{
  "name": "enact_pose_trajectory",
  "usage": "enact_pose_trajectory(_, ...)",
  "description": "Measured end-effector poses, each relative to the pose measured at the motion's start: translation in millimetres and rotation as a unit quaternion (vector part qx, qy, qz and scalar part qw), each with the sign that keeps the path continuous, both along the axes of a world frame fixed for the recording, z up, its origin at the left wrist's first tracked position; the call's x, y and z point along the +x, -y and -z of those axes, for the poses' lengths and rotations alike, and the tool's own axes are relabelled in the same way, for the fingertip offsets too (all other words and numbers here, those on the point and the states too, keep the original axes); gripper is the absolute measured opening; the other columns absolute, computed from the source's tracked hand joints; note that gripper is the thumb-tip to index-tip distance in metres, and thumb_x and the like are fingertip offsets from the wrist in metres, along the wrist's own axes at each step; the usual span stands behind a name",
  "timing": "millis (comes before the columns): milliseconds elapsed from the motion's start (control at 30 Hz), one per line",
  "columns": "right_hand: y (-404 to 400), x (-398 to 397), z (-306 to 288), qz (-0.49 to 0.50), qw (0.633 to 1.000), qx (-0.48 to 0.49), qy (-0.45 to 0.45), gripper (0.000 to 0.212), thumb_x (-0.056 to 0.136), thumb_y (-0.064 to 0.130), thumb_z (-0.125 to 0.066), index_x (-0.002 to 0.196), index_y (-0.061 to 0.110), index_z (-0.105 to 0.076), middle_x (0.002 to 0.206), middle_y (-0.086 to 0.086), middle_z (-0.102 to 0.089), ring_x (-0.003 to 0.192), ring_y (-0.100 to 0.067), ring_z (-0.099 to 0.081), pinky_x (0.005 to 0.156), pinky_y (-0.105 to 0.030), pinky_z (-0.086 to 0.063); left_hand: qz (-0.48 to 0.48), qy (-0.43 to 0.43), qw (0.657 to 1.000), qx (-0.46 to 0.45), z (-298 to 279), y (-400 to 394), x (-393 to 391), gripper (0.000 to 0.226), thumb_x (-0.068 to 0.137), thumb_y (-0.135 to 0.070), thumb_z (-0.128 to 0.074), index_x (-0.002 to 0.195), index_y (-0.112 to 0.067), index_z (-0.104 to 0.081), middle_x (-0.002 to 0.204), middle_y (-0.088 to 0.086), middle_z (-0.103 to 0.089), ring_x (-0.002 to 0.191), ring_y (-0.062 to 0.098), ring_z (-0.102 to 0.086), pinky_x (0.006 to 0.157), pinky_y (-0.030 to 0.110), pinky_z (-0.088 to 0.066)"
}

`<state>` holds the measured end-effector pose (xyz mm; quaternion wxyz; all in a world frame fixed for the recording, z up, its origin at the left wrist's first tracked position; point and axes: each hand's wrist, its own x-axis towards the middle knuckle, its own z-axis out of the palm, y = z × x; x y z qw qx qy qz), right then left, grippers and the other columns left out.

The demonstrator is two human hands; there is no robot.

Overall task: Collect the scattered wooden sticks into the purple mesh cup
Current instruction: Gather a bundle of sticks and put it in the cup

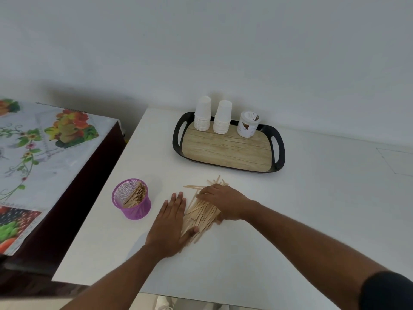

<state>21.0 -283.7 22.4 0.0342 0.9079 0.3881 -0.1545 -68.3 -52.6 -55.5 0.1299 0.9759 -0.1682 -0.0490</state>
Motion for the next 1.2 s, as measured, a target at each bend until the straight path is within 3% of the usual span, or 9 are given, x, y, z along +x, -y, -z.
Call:
enact_pose_trajectory(100, -9.5, 9.3, -0.7, -0.037, 0.999, -0.022, 0.026, 0.088, 0.077, 0.034, -0.089, 0.152, 0.031, -0.044, 0.149, -0.001, -0.048, 0.133, -0.025, -0.046, 0.101, -0.045, -0.052, 0.001, -0.002, 1.0, 0.005, 0.5, -2.3, 0.7, 0.1, 0.095, -0.081, -0.014, 0.163, -0.01, 0.002, 0.17, 0.005, 0.018, 0.155, 0.018, 0.023, 0.129, 0.043, -0.002)
enact_pose_trajectory(267, -11.5, 11.3, -1.3, -0.062, 0.996, 0.003, 0.056, 0.062, 0.083, 0.035, -0.083, 0.14, 0.032, -0.058, 0.133, 0.0, -0.058, 0.118, -0.022, -0.054, 0.088, -0.041, -0.055, 0.008, -0.002, 1.0, -0.009, 0.3, -3.7, 3.2, 0.104, 0.093, -0.084, -0.016, 0.164, -0.01, -0.004, 0.171, 0.004, 0.015, 0.156, 0.018, 0.02, 0.129, 0.044, -0.003)
enact_pose_trajectory(433, -7.6, 8.2, -0.6, -0.052, 0.996, 0.04, 0.056, 0.05, 0.089, 0.03, -0.079, 0.136, 0.029, -0.061, 0.134, 0.002, -0.06, 0.118, -0.019, -0.057, 0.092, -0.038, -0.055, 0.01, 0.006, 1.0, -0.008, 2.4, -3.7, 4.2, 0.103, 0.092, -0.085, -0.018, 0.164, -0.013, -0.005, 0.171, 0.003, 0.016, 0.156, 0.017, 0.021, 0.128, 0.042, 0.002)
enact_pose_trajectory(767, 5.3, 1.6, 12.6, -0.074, 0.988, 0.092, 0.101, 0.025, 0.093, 0.023, -0.073, 0.117, 0.021, -0.073, 0.115, 0.001, -0.07, 0.101, -0.021, -0.066, 0.079, -0.038, -0.057, 0.003, 0.012, 1.0, -0.01, 3.9, -3.5, 4.1, 0.105, 0.09, -0.088, -0.023, 0.164, -0.016, -0.006, 0.172, 0.0, 0.013, 0.157, 0.016, 0.019, 0.129, 0.044, -0.004)
enact_pose_trajectory(867, 7.6, -0.2, 21.2, -0.077, 0.984, 0.104, 0.118, 0.022, 0.092, 0.023, -0.074, 0.114, 0.023, -0.073, 0.111, 0.003, -0.072, 0.097, -0.019, -0.068, 0.076, -0.037, -0.058, 0.002, 0.012, 1.0, -0.007, 1.9, -3.5, 3.2, 0.107, 0.089, -0.089, -0.024, 0.164, -0.016, -0.005, 0.172, 0.0, 0.014, 0.156, 0.016, 0.019, 0.129, 0.043, -0.005)
enact_pose_trajectory(1000, 12.5, -3.2, 30.5, -0.075, 0.981, 0.118, 0.133, 0.023, 0.094, 0.024, -0.072, 0.116, 0.025, -0.07, 0.114, 0.004, -0.07, 0.101, -0.019, -0.065, 0.086, -0.039, -0.054, -0.001, 0.01, 1.0, -0.023, -1.9, -3.1, 2.3, 0.106, 0.089, -0.088, -0.024, 0.164, -0.016, -0.006, 0.172, 0.0, 0.012, 0.157, 0.016, 0.017, 0.129, 0.044, -0.006)
enact_pose_trajectory(1200, 15.5, -8.4, 36.8, -0.076, 0.98, 0.132, 0.125, 0.027, 0.098, 0.014, -0.064, 0.125, 0.015, -0.068, 0.118, -0.005, -0.066, 0.104, -0.023, -0.061, 0.086, -0.036, -0.054, 0.007, 0.005, 1.0, -0.016, -4.0, -3.5, 1.1, 0.108, 0.089, -0.089, -0.024, 0.164, -0.014, -0.003, 0.171, 0.0, 0.015, 0.156, 0.015, 0.02, 0.129, 0.043, -0.004)
